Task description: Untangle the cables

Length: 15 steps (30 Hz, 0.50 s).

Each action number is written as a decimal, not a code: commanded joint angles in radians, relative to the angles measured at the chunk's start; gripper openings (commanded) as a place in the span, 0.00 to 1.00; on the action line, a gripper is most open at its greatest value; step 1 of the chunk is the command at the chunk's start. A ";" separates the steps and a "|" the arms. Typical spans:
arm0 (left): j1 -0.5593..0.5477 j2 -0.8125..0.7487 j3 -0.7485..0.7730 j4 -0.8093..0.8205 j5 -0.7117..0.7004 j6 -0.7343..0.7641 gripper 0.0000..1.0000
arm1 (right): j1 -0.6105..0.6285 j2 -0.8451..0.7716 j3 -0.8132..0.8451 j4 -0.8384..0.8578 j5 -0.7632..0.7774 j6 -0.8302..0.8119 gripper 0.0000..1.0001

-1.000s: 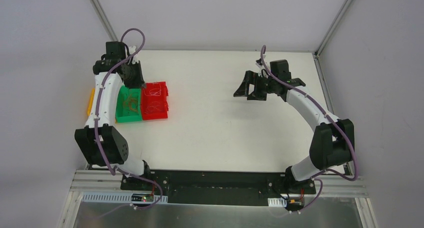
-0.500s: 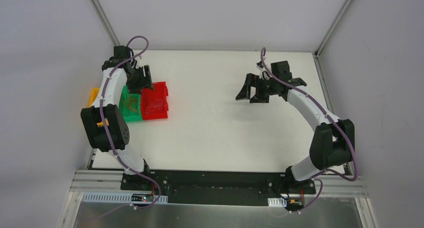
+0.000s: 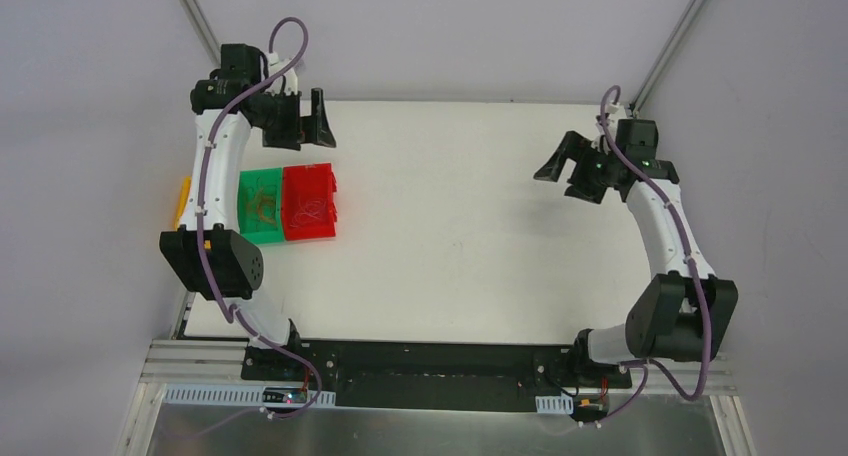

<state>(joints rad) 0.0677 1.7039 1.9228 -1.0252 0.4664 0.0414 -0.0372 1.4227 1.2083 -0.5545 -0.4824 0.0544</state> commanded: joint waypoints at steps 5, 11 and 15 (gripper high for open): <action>-0.024 0.005 -0.125 -0.082 0.209 -0.037 0.99 | -0.050 -0.119 0.037 -0.186 0.231 0.019 0.99; -0.023 -0.066 -0.279 -0.018 0.191 -0.078 0.99 | -0.050 -0.206 -0.038 -0.178 0.165 0.022 0.99; -0.024 -0.106 -0.316 0.004 0.183 -0.100 0.99 | -0.050 -0.225 -0.051 -0.187 0.116 0.021 0.99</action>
<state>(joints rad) 0.0452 1.6997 1.6211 -1.0542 0.6266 -0.0196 -0.0895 1.2400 1.1645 -0.7162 -0.3199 0.0662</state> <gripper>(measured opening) 0.990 0.993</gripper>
